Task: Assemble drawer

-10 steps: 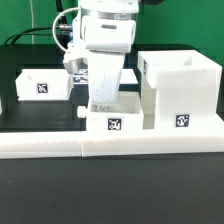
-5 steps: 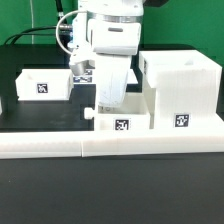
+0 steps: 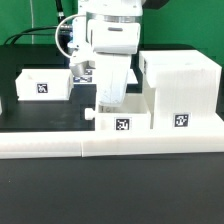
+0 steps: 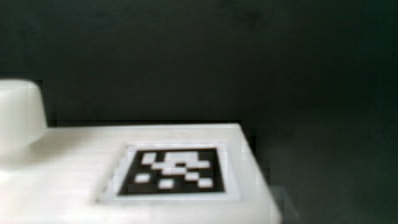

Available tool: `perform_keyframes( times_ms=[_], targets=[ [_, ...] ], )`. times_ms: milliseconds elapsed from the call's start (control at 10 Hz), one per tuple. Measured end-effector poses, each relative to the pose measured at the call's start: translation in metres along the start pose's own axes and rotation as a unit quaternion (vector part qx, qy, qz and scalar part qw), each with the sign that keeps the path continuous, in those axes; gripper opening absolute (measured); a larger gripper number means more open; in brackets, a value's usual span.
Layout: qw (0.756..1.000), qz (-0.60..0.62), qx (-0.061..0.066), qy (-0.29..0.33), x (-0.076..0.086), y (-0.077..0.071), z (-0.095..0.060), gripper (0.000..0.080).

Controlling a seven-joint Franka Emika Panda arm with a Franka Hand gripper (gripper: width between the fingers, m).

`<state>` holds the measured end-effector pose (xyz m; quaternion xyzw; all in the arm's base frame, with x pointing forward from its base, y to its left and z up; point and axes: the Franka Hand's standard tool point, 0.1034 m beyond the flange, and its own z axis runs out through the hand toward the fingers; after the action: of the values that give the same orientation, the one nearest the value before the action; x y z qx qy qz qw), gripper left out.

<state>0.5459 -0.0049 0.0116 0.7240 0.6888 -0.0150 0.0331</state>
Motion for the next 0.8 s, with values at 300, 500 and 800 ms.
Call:
perform_keyframes(
  times_ms=[300,500,800],
  targets=[
    [1.000,0.001,0.000,0.000,-0.0007,-0.0003,0.0004,0.0042],
    [1.000,0.000,0.000,0.001,0.0014,-0.0002,0.0002,0.0042],
    [1.000,0.000,0.000,0.001,0.0013,0.0003,0.0002,0.0042]
  ],
)
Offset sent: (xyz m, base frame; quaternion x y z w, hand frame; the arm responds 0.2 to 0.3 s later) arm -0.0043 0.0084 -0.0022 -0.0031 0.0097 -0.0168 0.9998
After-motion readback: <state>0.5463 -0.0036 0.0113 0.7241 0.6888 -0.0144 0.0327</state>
